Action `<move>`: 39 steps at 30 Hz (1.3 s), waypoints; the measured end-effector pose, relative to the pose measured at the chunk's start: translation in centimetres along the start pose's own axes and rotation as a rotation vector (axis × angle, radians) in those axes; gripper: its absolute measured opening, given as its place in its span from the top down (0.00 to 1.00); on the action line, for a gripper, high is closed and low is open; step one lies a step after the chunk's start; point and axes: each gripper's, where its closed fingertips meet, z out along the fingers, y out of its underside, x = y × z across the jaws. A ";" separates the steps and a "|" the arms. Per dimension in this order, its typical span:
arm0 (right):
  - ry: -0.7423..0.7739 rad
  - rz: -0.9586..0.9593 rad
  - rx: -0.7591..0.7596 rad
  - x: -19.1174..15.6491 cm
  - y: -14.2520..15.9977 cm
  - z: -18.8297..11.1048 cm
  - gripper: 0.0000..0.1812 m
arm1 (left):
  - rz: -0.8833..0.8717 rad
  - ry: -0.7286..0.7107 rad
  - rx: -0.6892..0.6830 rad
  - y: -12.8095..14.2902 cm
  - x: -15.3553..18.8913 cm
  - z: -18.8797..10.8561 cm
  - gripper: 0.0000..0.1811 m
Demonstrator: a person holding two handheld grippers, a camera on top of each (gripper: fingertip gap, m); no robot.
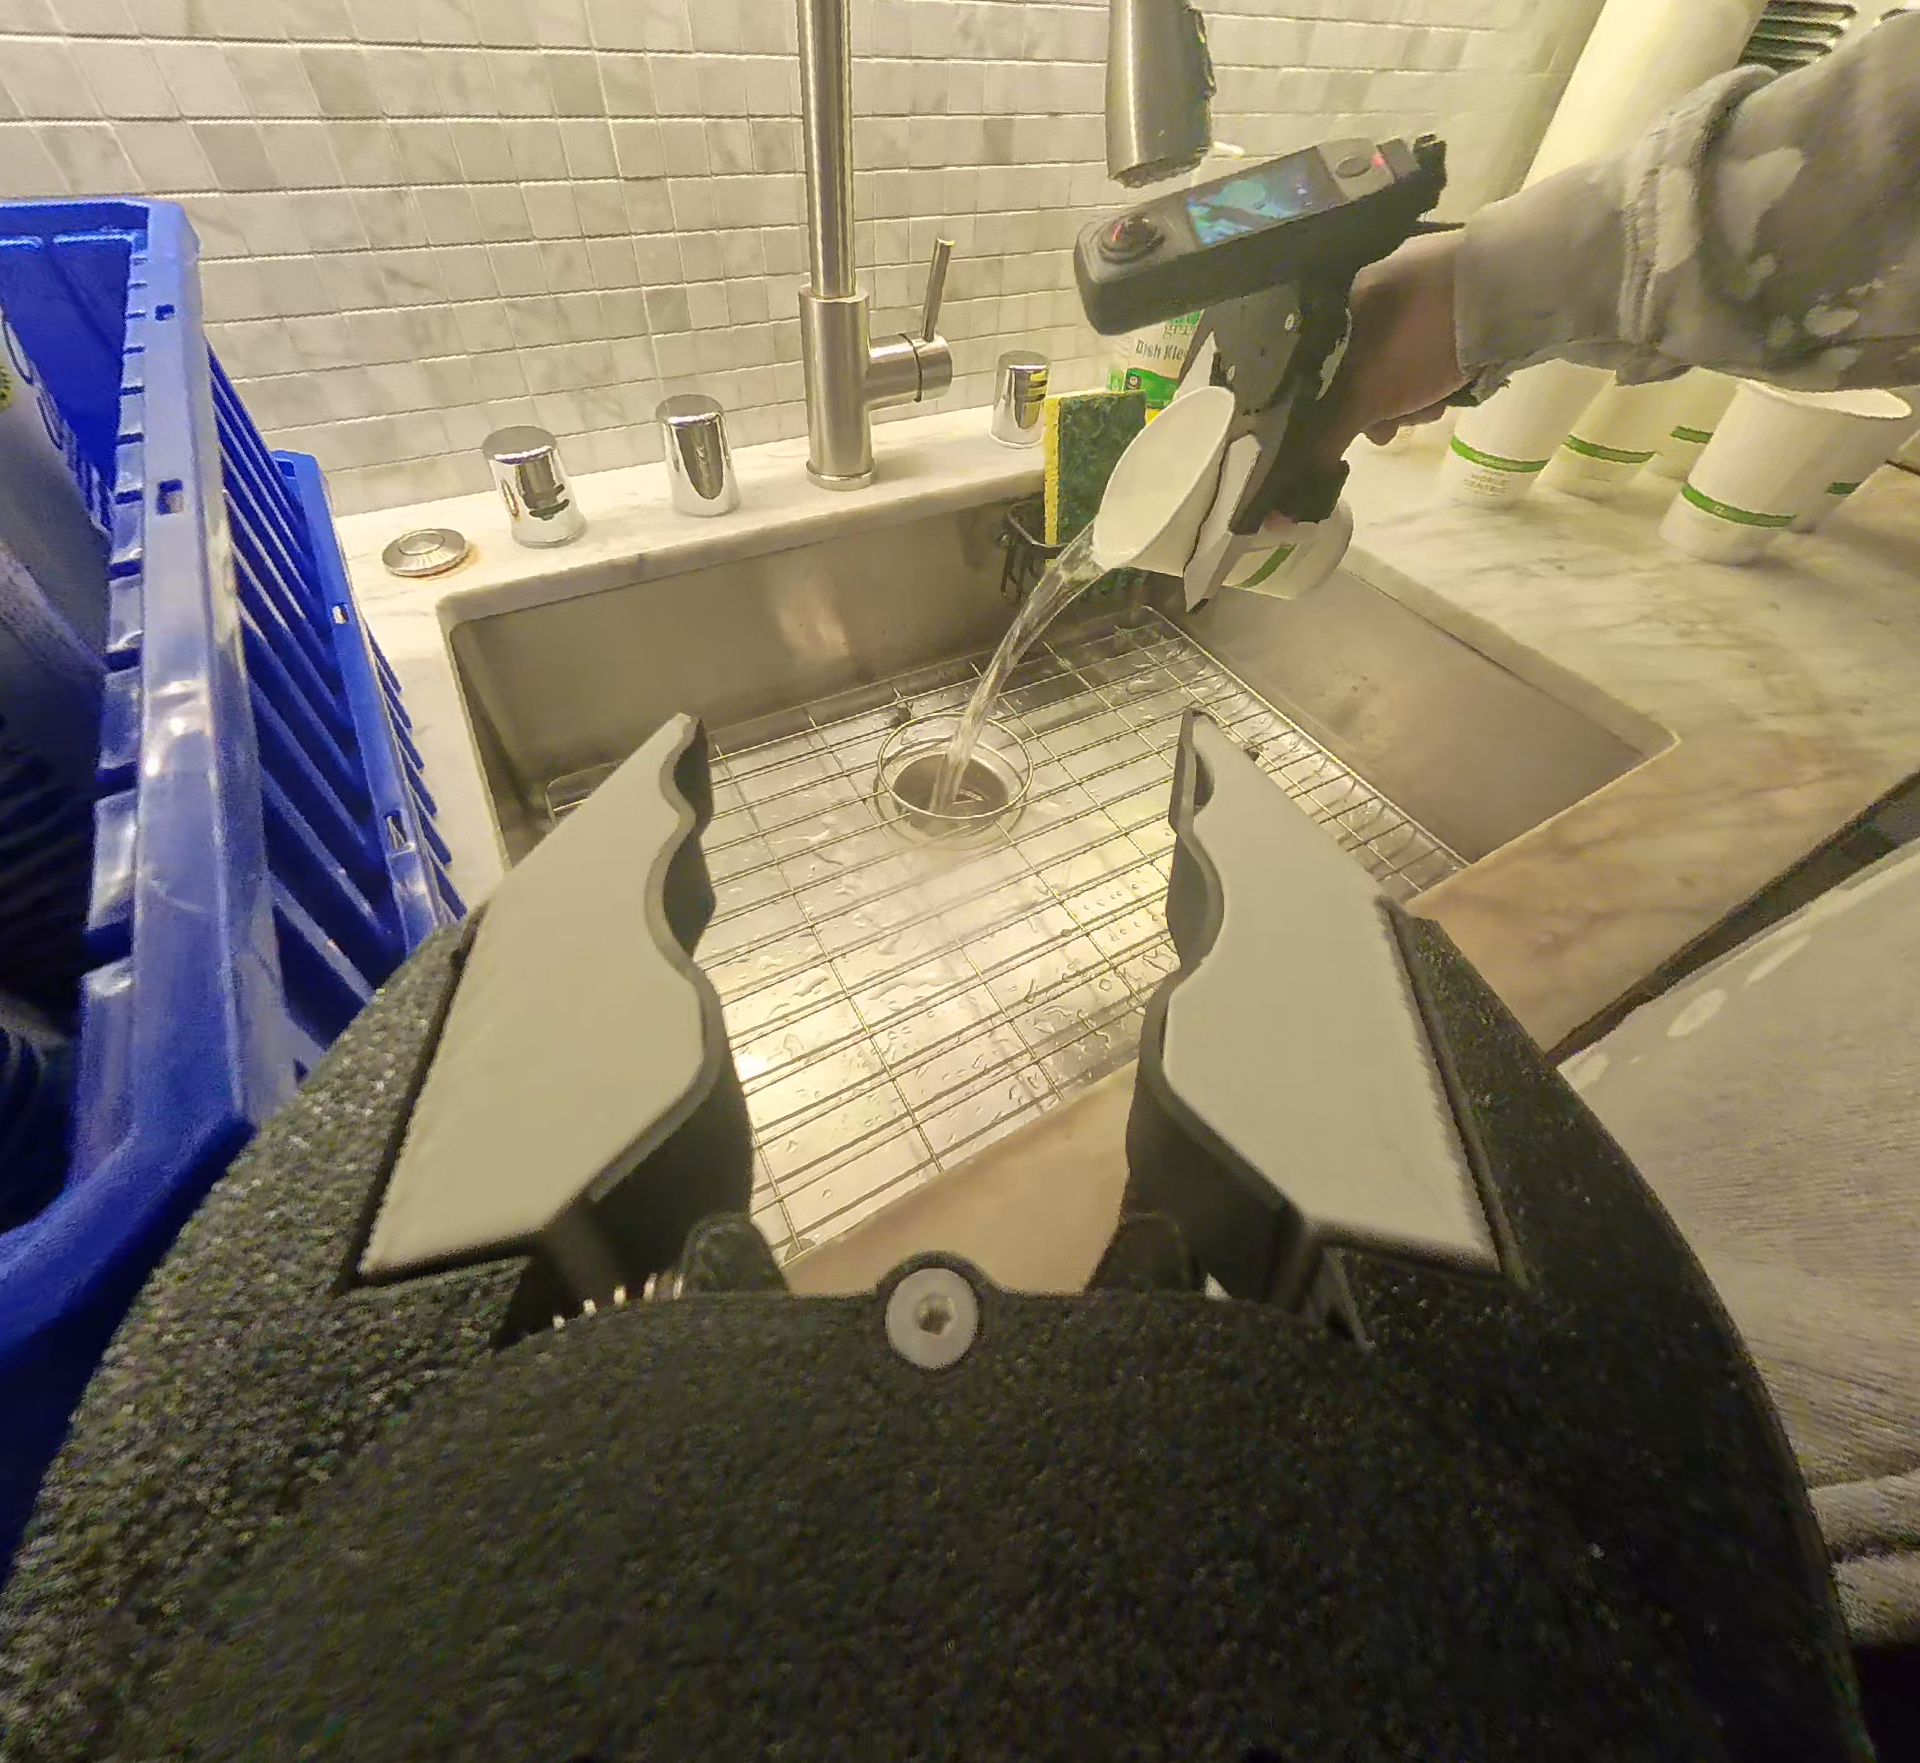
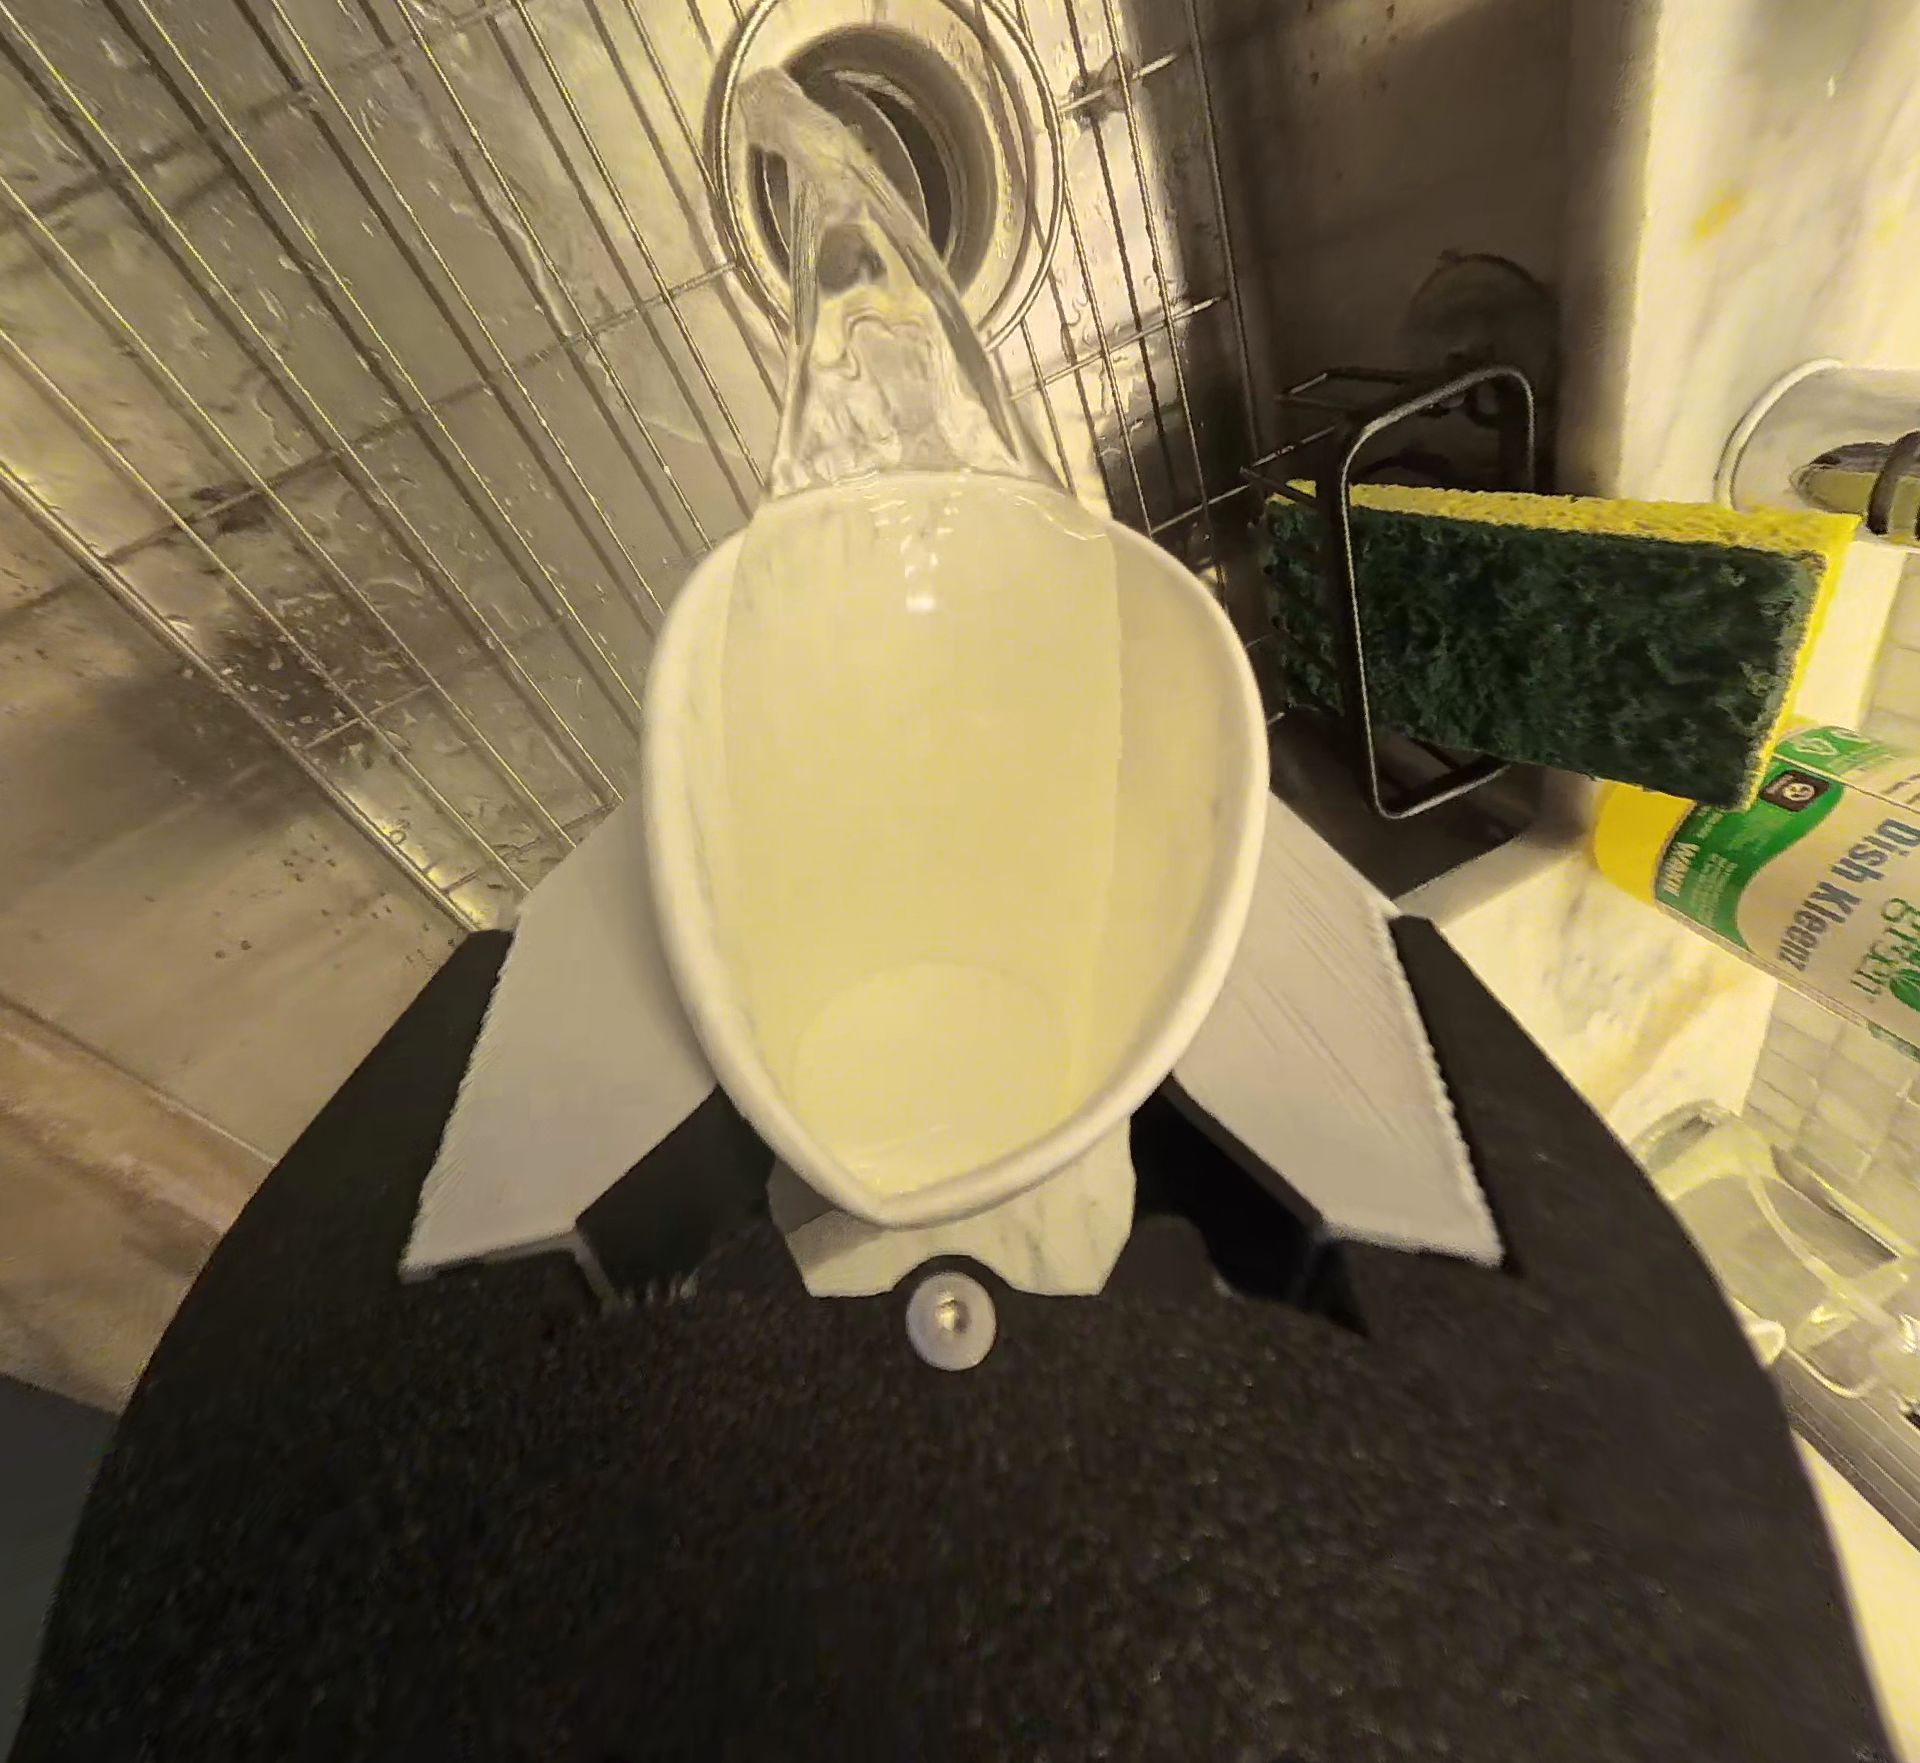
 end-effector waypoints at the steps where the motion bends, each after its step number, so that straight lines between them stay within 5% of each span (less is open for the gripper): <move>1: 0.002 -0.001 -0.013 0.1 0.1 0.1 0.56 | 0.000 0.004 0.000 0.0 -0.1 0.0 0.51; 39: 0.217 -0.386 -0.470 5.0 2.3 0.1 0.53 | 0.049 0.023 -0.005 0.6 -0.2 -0.7 0.51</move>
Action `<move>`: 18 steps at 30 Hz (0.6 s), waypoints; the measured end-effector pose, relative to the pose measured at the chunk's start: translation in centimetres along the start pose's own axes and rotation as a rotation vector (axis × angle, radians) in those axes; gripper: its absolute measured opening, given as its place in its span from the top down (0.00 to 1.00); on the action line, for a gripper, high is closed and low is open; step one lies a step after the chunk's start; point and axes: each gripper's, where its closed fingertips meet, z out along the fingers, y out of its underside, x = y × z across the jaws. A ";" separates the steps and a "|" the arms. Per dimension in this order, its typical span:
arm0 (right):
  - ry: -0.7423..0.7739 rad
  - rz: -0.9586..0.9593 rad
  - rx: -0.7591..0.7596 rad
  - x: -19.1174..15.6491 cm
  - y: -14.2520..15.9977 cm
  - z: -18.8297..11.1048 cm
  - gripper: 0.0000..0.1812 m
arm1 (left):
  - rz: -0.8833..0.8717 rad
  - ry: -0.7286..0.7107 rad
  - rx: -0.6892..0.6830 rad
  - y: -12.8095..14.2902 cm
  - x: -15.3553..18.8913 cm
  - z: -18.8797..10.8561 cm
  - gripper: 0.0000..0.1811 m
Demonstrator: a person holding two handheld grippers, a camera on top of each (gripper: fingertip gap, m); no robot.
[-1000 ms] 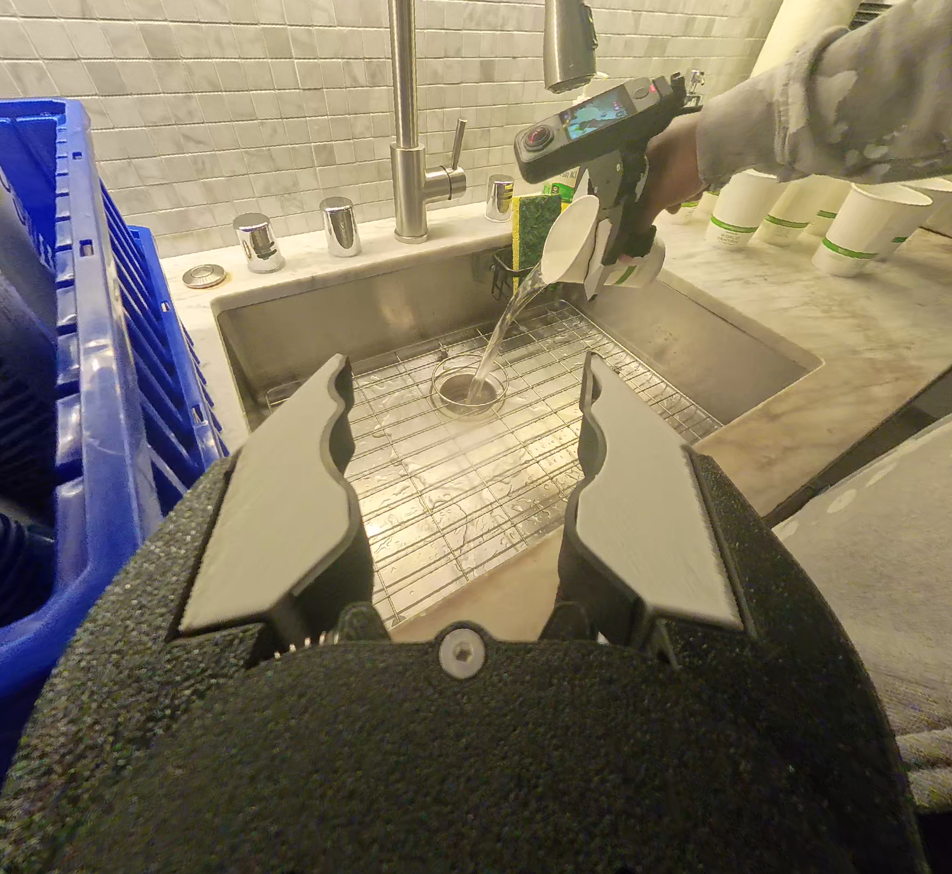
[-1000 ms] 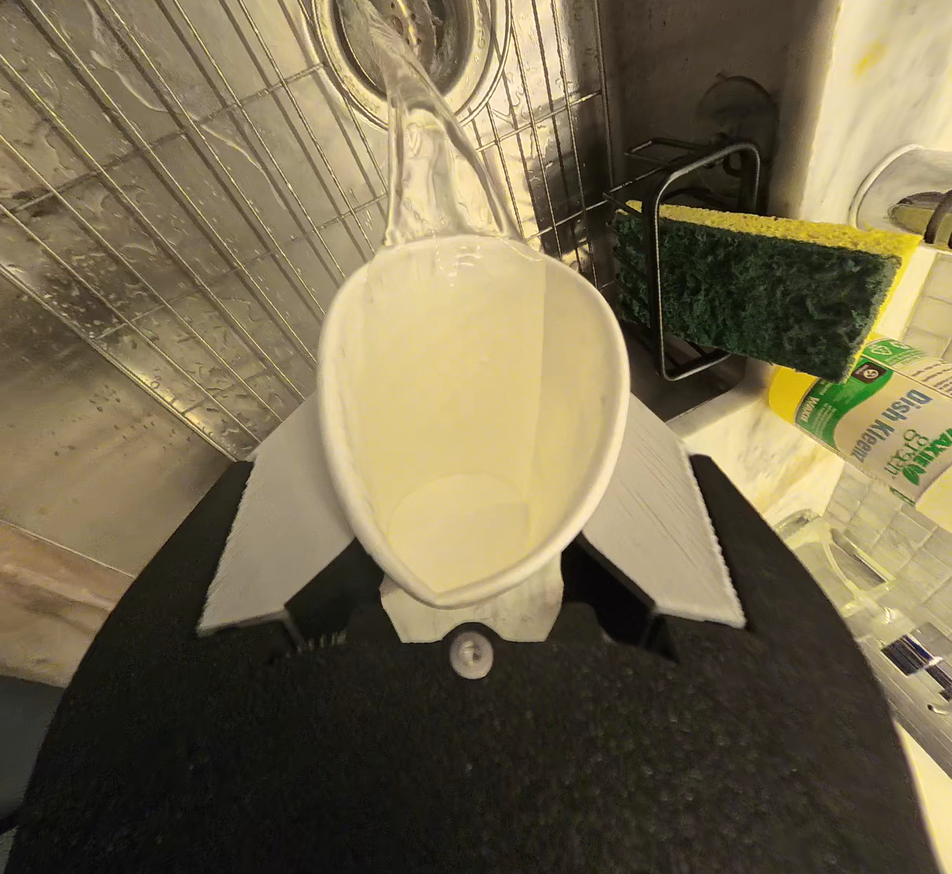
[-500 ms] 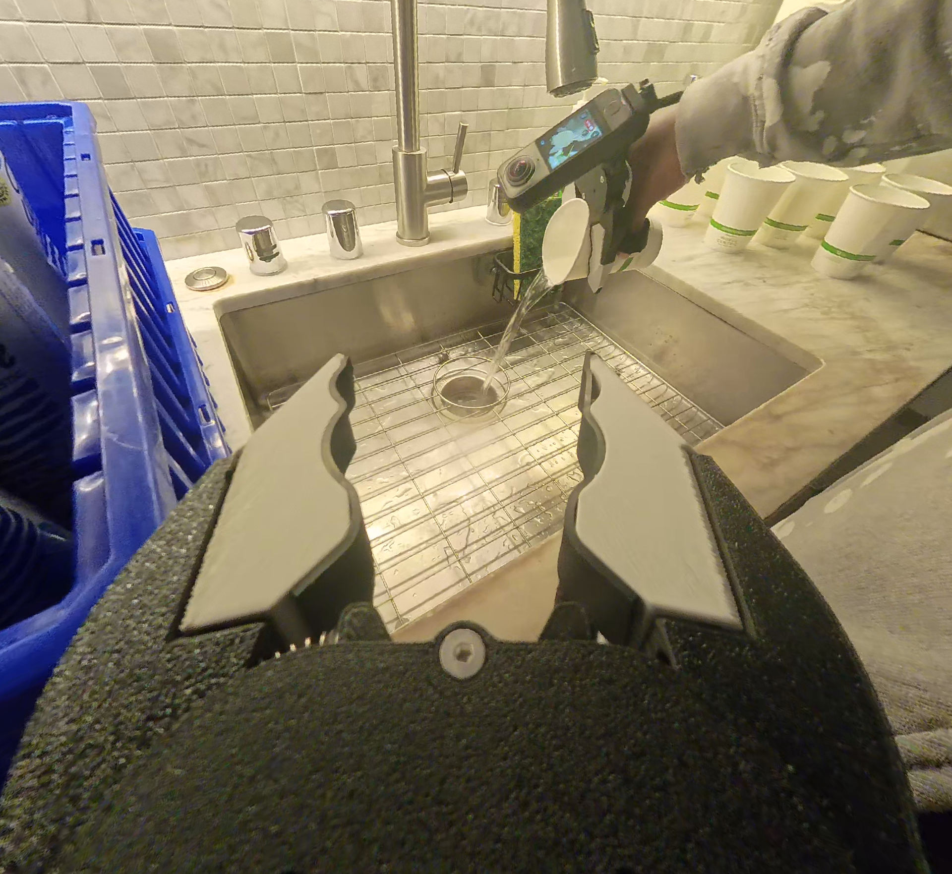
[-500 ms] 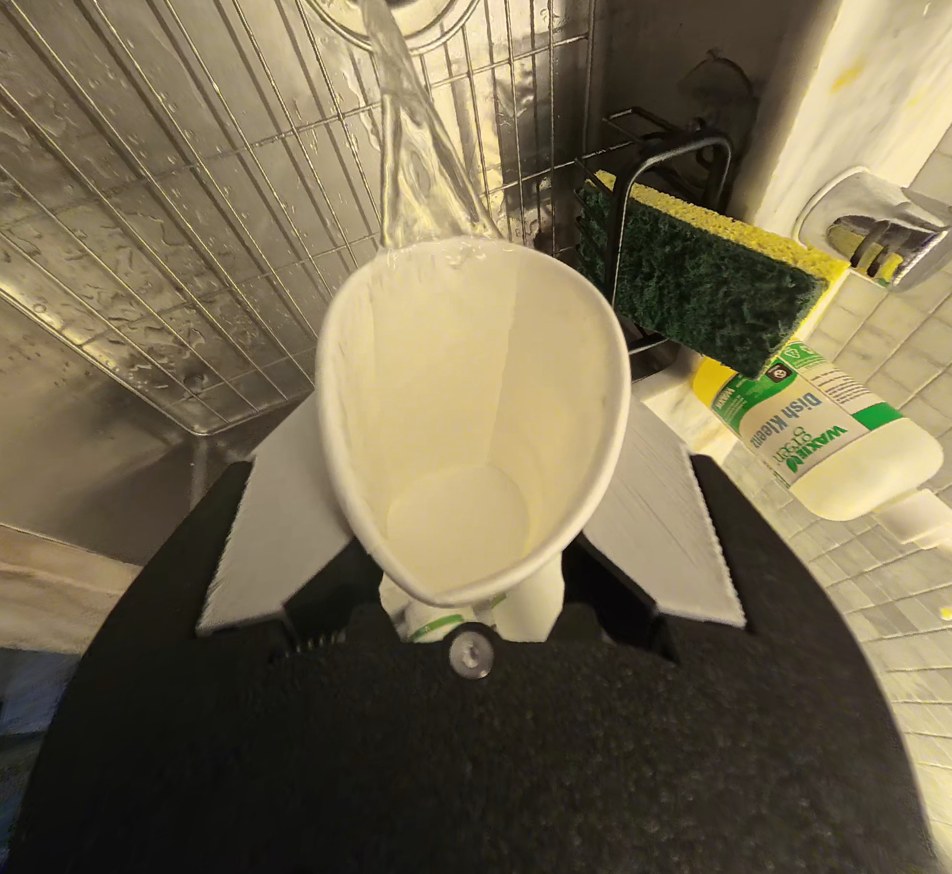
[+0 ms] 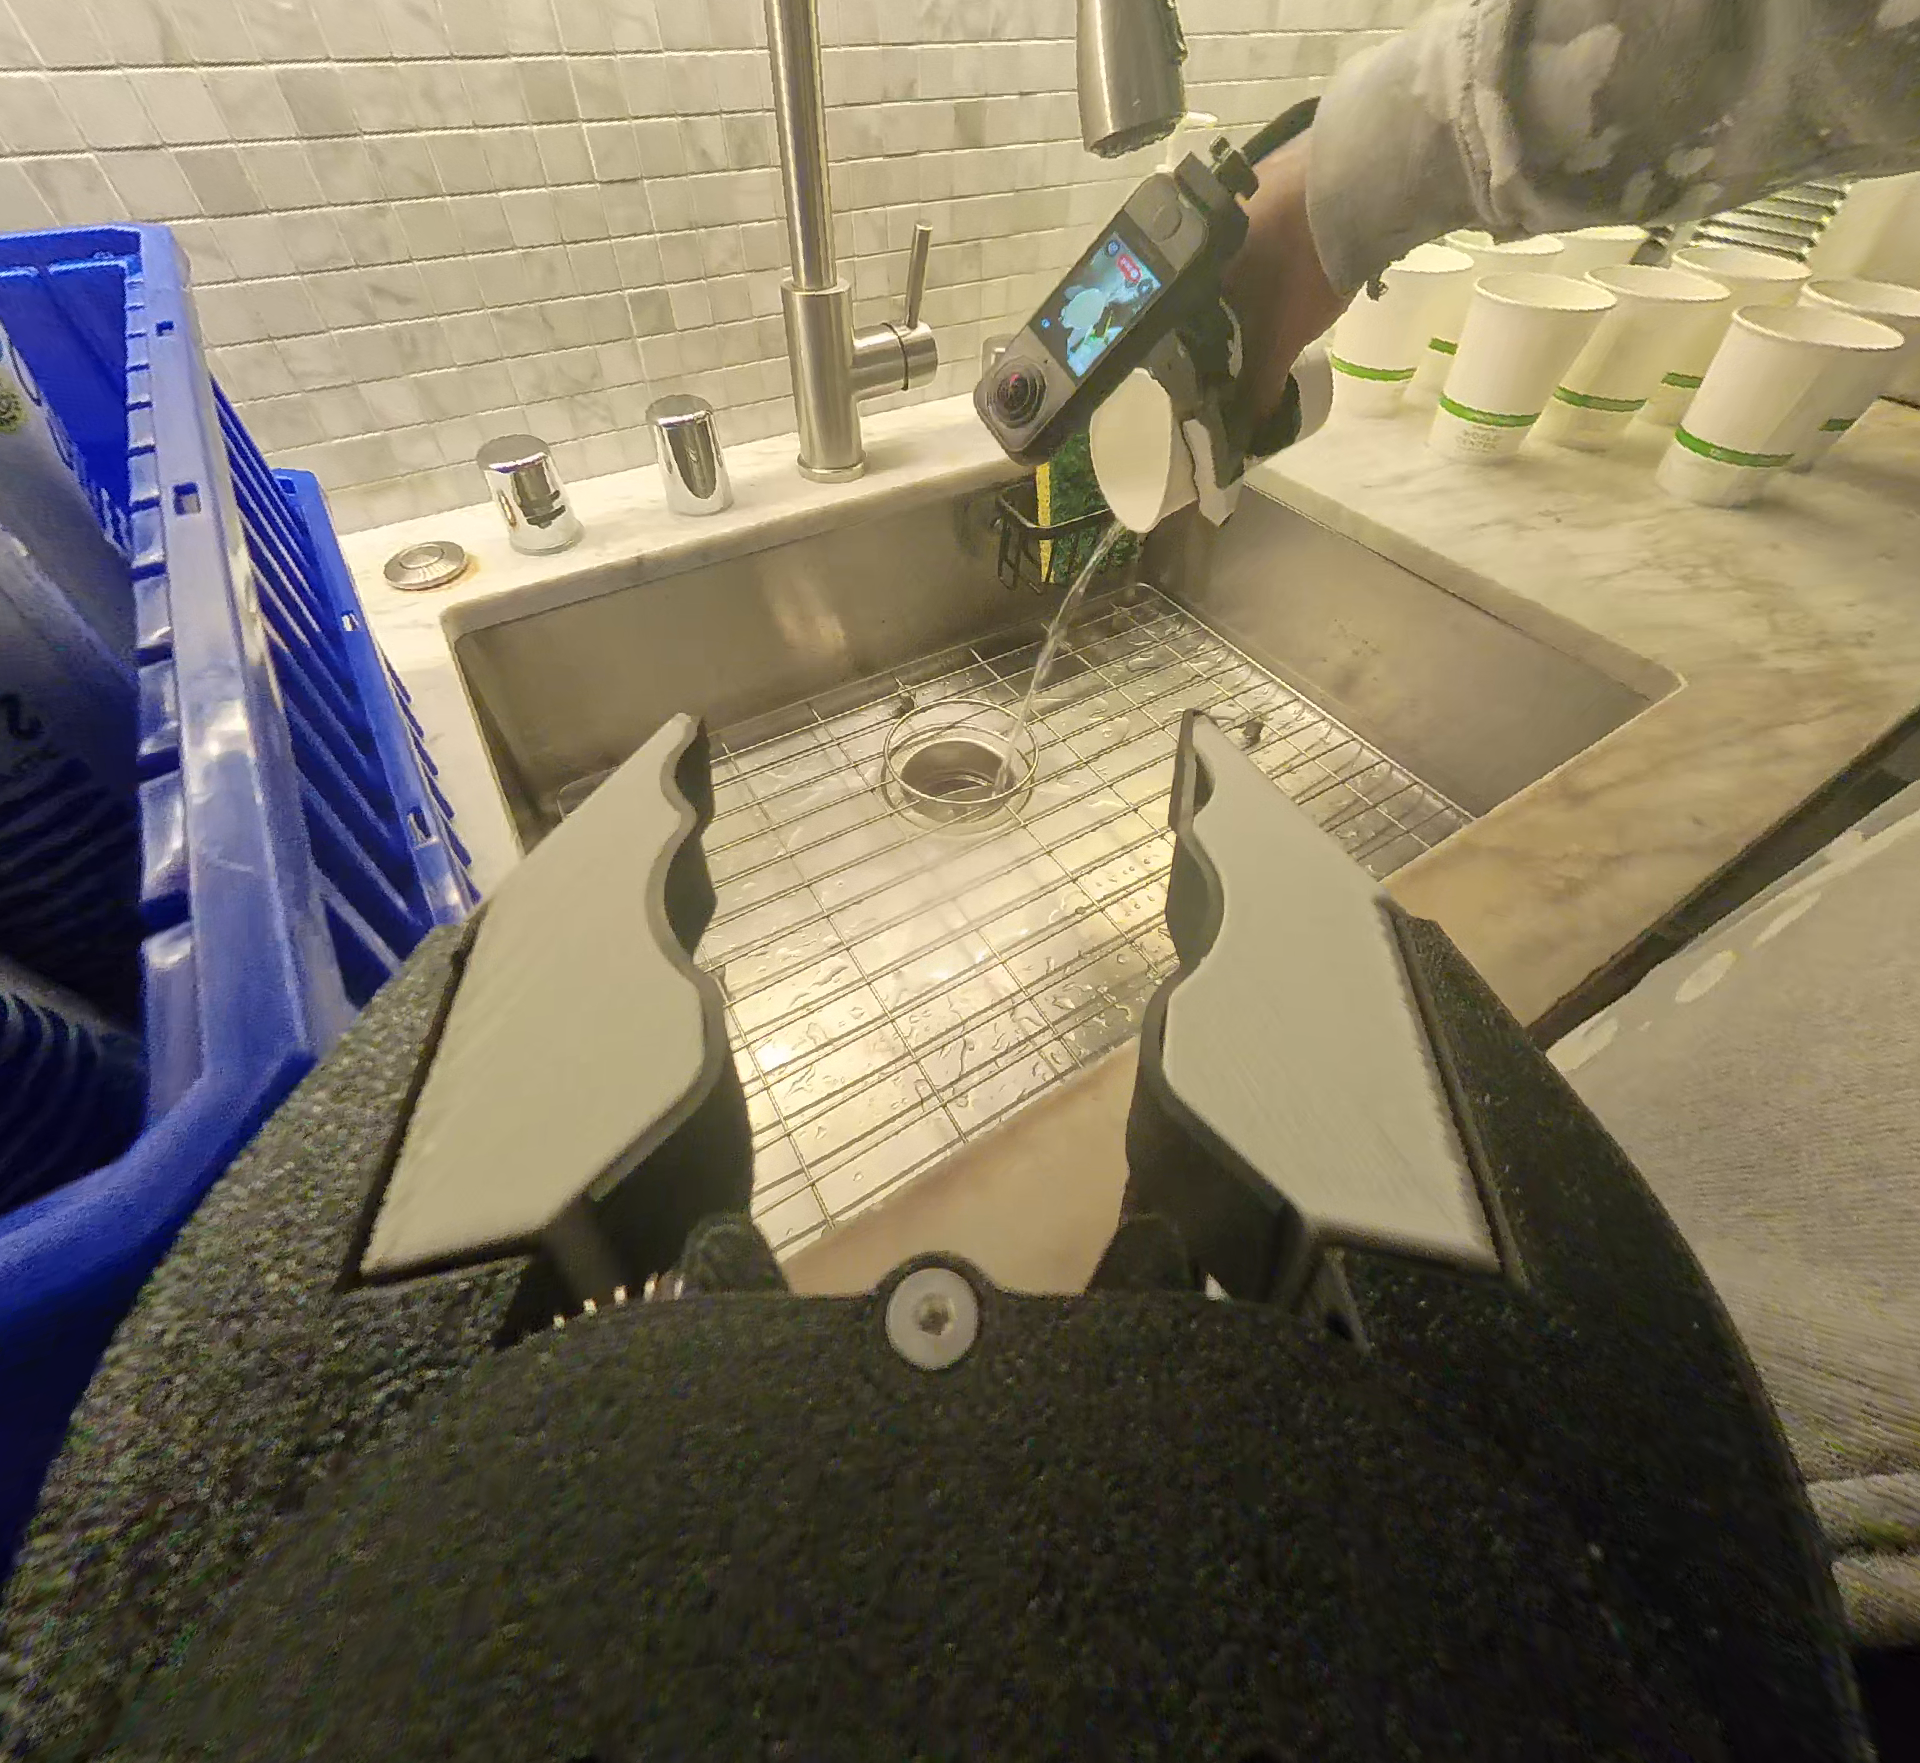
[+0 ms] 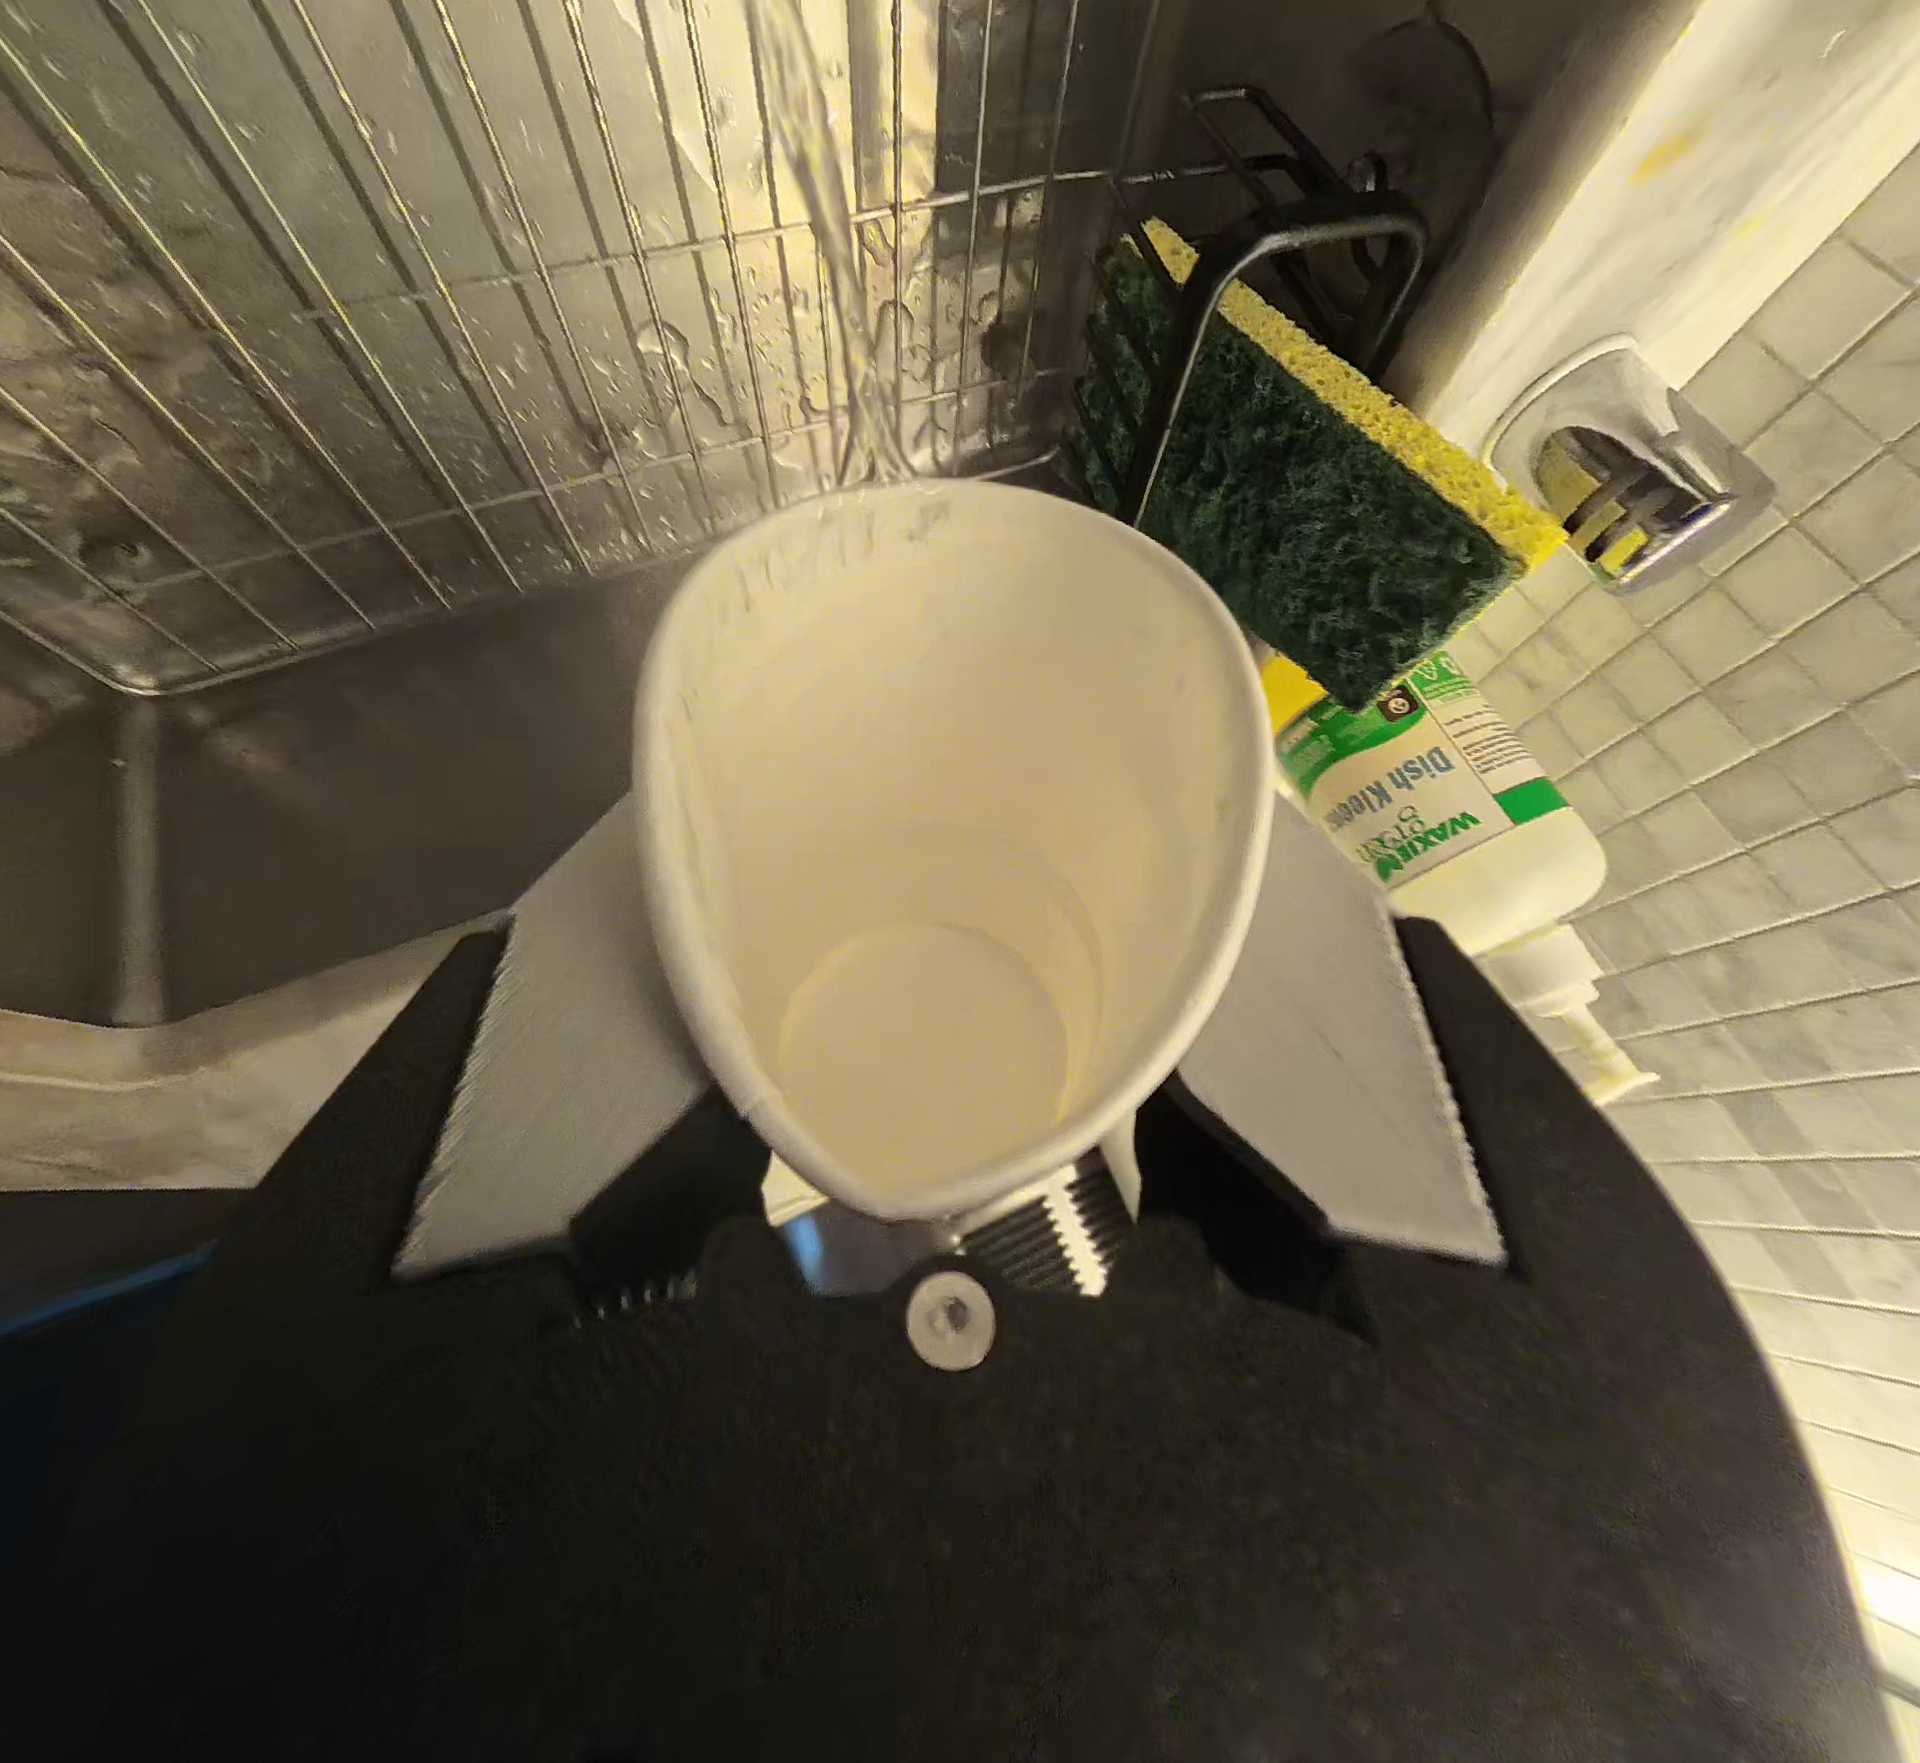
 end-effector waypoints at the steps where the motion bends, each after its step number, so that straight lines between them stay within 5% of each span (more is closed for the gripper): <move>1: 0.014 -0.015 -0.013 0.2 0.1 0.0 0.53 | -0.002 -0.001 -0.001 0.1 0.0 -0.1 0.51; 4: 0.050 -0.053 -0.050 0.7 0.2 0.1 0.45 | -0.008 -0.002 -0.003 0.3 -0.1 -0.3 0.51; 5: 0.063 -0.067 -0.064 0.9 0.2 0.1 0.54 | -0.008 -0.003 -0.003 0.3 -0.2 -0.3 0.51; 13: 0.163 -0.181 -0.151 1.8 0.0 0.1 0.54 | -0.011 -0.001 -0.007 0.5 -0.4 -0.6 0.51; 18: 0.037 -0.020 0.031 -0.3 -2.2 -0.3 0.54 | -0.003 0.018 -0.012 0.4 -0.3 -0.8 0.51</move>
